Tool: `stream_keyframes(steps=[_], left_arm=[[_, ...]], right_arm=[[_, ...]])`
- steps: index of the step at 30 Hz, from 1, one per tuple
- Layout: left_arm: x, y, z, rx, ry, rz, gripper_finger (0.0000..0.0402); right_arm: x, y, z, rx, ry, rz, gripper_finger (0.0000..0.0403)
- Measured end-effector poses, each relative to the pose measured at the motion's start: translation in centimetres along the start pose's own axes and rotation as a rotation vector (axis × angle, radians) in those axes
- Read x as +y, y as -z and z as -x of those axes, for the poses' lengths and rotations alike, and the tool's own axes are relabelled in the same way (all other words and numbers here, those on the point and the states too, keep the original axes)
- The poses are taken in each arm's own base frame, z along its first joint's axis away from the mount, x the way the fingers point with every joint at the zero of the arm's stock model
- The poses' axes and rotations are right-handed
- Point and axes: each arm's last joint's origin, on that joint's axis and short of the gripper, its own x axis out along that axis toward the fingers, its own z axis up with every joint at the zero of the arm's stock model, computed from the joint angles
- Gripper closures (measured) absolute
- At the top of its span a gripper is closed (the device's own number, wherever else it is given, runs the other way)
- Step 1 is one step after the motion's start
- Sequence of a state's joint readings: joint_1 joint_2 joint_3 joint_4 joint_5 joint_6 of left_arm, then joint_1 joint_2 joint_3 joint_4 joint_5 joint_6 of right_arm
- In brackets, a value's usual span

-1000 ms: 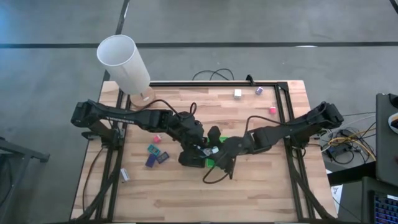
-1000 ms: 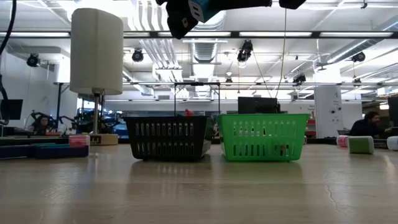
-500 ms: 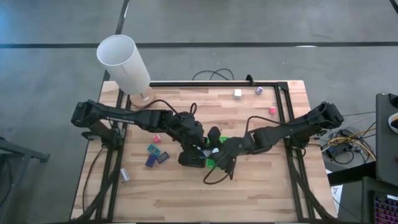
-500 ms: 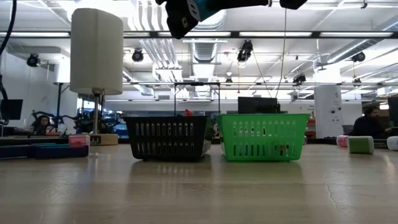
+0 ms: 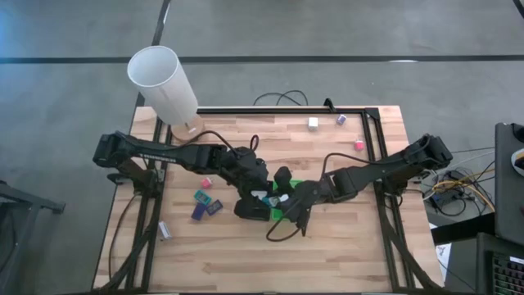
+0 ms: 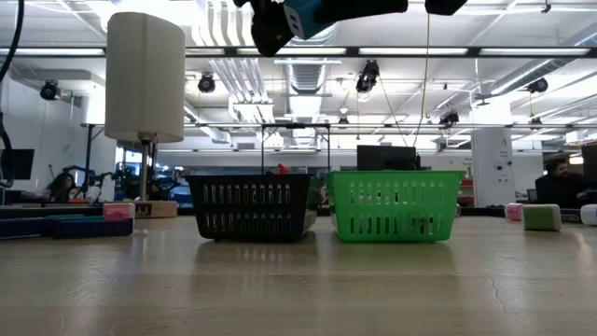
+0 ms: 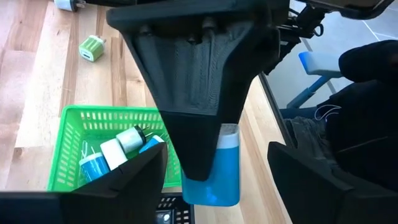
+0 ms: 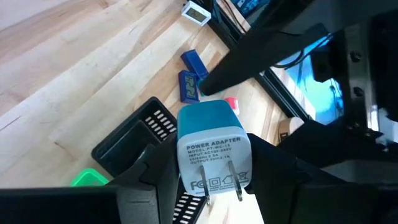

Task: Pick & Place Office items
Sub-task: Put the blue charger adapter into the green basket

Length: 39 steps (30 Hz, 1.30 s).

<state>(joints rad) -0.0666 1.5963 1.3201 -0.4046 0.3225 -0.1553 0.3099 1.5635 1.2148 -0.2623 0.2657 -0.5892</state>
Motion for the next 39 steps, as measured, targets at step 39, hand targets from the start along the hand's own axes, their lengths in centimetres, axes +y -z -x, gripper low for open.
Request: stream_keyframes(steps=[39], left_arm=[[-3.4, 2.7, 4.3, 0.106, -0.600, -0.242, 0.0116]], right_arm=[[2.9, 7.4, 7.7, 0.201, 0.065, -0.505, 0.0252]])
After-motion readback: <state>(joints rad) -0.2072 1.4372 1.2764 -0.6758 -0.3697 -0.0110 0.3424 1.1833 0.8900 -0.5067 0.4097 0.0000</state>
